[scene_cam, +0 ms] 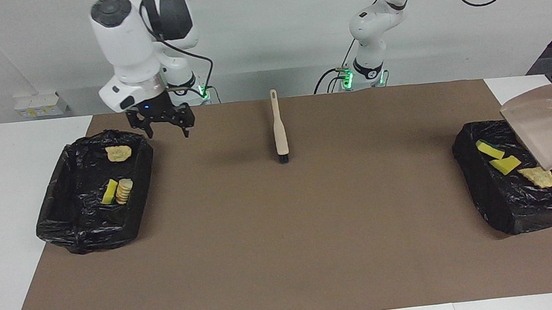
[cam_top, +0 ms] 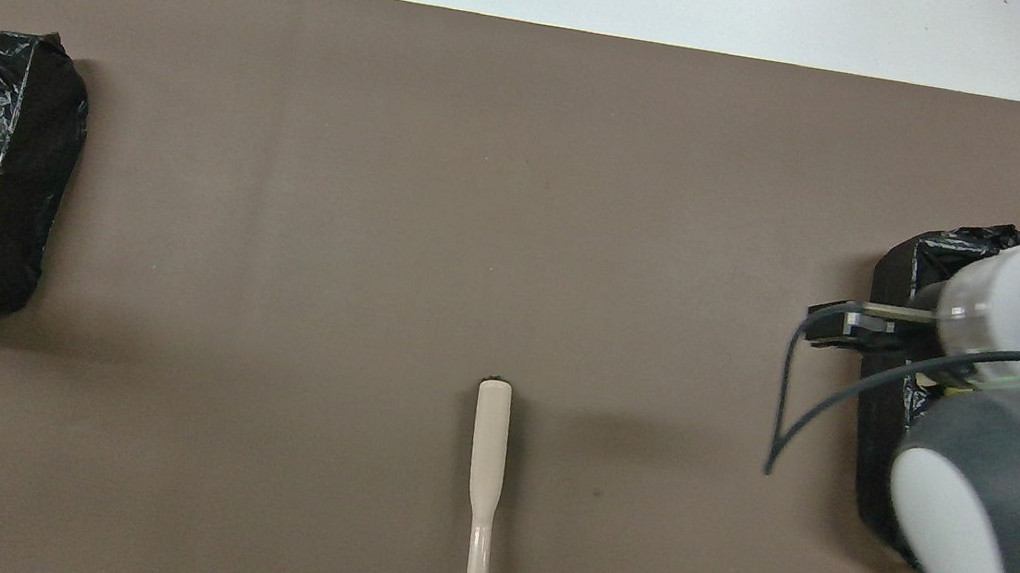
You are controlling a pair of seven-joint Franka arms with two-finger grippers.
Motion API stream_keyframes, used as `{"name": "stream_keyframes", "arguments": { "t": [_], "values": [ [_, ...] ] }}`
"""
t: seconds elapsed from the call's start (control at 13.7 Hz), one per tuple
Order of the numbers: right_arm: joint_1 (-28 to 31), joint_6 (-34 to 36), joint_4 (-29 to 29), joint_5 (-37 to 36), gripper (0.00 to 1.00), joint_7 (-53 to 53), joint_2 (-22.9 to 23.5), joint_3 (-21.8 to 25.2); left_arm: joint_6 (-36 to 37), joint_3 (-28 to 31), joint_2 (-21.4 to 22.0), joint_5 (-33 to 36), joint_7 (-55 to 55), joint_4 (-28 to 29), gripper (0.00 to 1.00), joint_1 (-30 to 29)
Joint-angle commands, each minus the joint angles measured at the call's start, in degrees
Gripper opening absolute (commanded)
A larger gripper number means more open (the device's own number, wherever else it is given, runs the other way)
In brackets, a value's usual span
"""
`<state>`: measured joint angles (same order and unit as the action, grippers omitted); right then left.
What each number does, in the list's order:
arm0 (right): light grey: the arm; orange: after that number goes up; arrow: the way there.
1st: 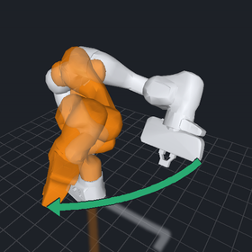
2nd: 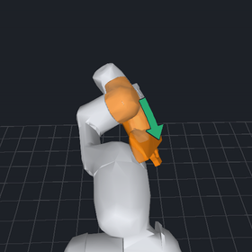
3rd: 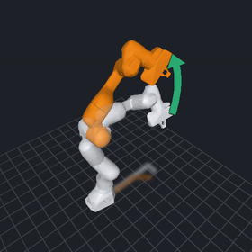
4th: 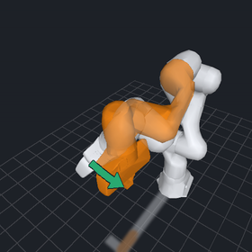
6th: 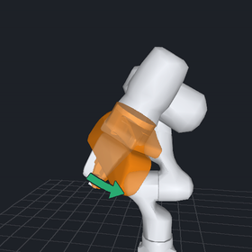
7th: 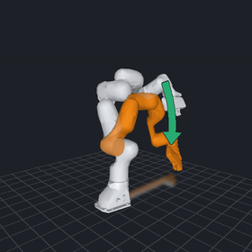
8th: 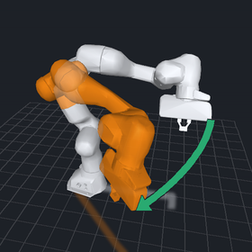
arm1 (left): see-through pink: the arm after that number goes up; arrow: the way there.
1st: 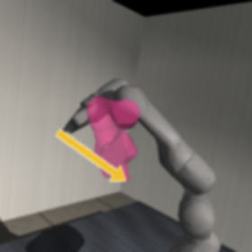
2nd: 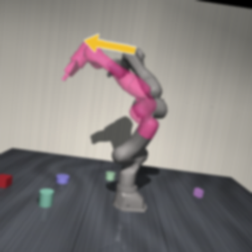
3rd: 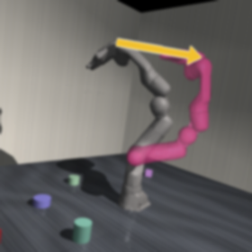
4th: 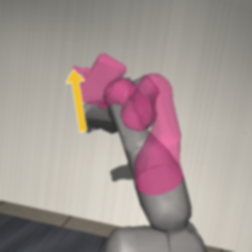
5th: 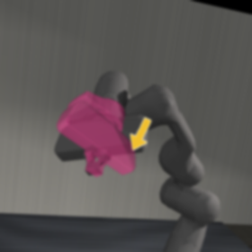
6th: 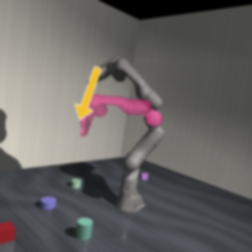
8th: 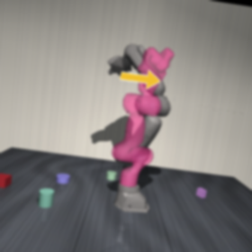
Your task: Sweep and dump trash in bin
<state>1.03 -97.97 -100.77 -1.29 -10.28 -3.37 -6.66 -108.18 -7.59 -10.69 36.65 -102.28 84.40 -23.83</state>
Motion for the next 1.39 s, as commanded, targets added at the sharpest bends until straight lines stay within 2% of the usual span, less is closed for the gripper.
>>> {"name": "stream_keyframes", "arguments": {
  "t": [0.0, 0.15, 0.22, 0.44, 0.66, 0.88, 1.02, 1.17, 1.31],
  "values": [
    [-3.49, 5.04, 4.52, -2.22, 1.00, 4.12, 0.47, 6.03, 0.86, 0.47, 6.29, -4.03, 6.10, 10.41, 0.00, 5.96],
    [-3.32, 11.89, 11.00, -3.81, 1.00, 5.44, 0.47, 7.61, 2.61, 0.56, 7.09, -7.27, 14.25, 14.81, 0.00, 12.63],
    [-2.71, 13.66, 11.90, -2.42, 1.00, 6.49, 0.47, 8.41, 3.84, 0.56, 6.83, -8.94, 20.21, 15.79, 0.00, 15.45],
    [-2.17, 13.50, 10.07, -1.09, 1.00, 6.50, -0.59, 9.03, 7.63, 0.47, 6.30, -15.70, 37.61, 16.06, 0.00, 22.22],
    [-2.09, 13.77, 9.37, -0.12, 1.00, 8.43, -1.03, 9.29, 7.72, 0.56, 1.92, -20.10, 60.79, 15.88, 0.00, 31.88],
    [-2.17, 13.77, 9.36, 0.23, 1.00, 8.61, -1.03, 9.29, 5.53, 0.56, -1.52, -29.94, 78.15, 13.52, 0.00, 36.38],
    [-2.00, 15.25, 11.72, 0.58, 1.00, 8.61, -0.85, 9.38, 3.86, 0.56, -3.80, -30.76, 88.60, 11.15, 0.00, 39.81],
    [-1.91, 19.21, 13.58, 0.76, 1.00, 11.32, -0.85, 10.17, 3.68, 0.56, -8.71, -31.28, 99.24, 6.33, 0.00, 43.76],
    [-2.17, 17.91, 10.26, 1.29, 1.00, 11.69, -2.95, 10.26, 3.33, 0.56, -11.97, -31.37, 107.43, 2.19, 0.00, 46.67]
  ]
}}
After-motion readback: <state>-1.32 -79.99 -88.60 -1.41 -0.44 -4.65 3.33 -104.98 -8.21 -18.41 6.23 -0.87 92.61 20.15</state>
